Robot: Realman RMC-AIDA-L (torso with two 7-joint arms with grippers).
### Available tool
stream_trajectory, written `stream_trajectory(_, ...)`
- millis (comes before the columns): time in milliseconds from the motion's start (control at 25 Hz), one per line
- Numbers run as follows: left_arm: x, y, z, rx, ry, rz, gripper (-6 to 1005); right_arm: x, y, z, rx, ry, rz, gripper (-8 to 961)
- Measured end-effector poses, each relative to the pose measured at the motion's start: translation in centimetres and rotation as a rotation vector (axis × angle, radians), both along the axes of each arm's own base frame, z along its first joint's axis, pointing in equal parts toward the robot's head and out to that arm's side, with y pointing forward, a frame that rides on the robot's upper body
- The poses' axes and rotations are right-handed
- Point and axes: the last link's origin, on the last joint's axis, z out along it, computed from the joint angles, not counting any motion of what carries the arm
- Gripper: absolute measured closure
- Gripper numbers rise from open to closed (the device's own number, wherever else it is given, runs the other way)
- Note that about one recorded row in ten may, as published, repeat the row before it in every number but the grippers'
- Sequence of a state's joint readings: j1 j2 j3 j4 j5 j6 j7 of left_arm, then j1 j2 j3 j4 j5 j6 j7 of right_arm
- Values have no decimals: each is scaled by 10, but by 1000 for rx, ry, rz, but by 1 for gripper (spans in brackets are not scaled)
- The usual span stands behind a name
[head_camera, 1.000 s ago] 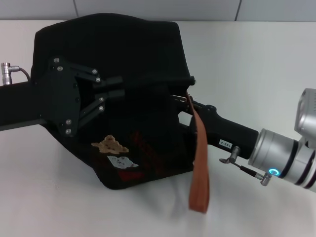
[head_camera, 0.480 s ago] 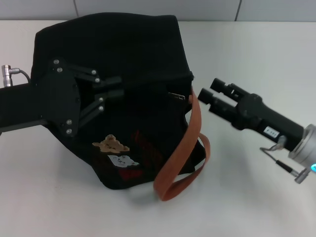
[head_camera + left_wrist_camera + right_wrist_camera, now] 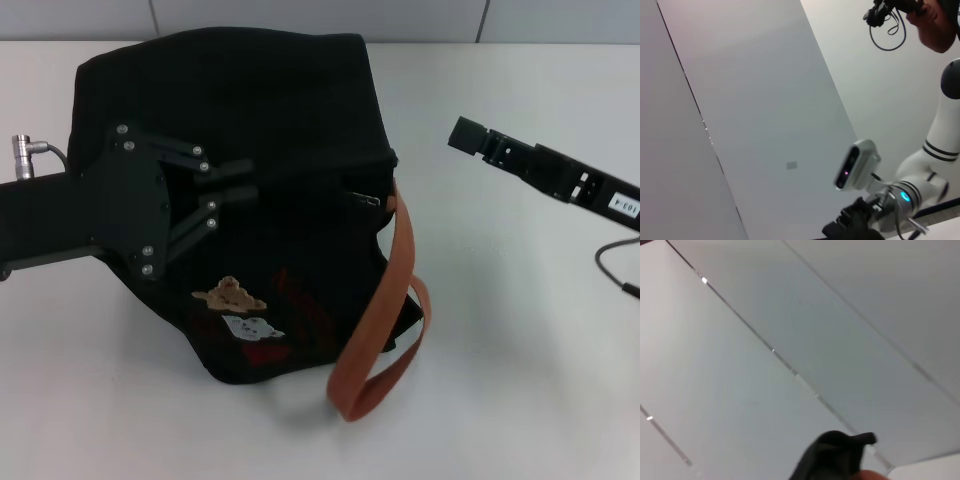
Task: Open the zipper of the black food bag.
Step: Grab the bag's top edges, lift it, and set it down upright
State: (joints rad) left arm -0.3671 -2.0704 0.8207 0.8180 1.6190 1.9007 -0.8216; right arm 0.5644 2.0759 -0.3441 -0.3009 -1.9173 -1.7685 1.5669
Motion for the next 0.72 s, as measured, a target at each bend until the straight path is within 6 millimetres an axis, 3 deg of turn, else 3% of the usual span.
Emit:
stream_trajectory(280,1,-1,-5,-10,-3,-13,902,-20,12,2,-145,-34,53,268)
stream_trajectory(600,2,-2,-9,-29,4,-25,902,-28,21,-12,-178,-73,42,577)
stream_trajectory(720,1,-4,-9,-26,4,-27,902,-30,22,-16,-198,-83,38,580)
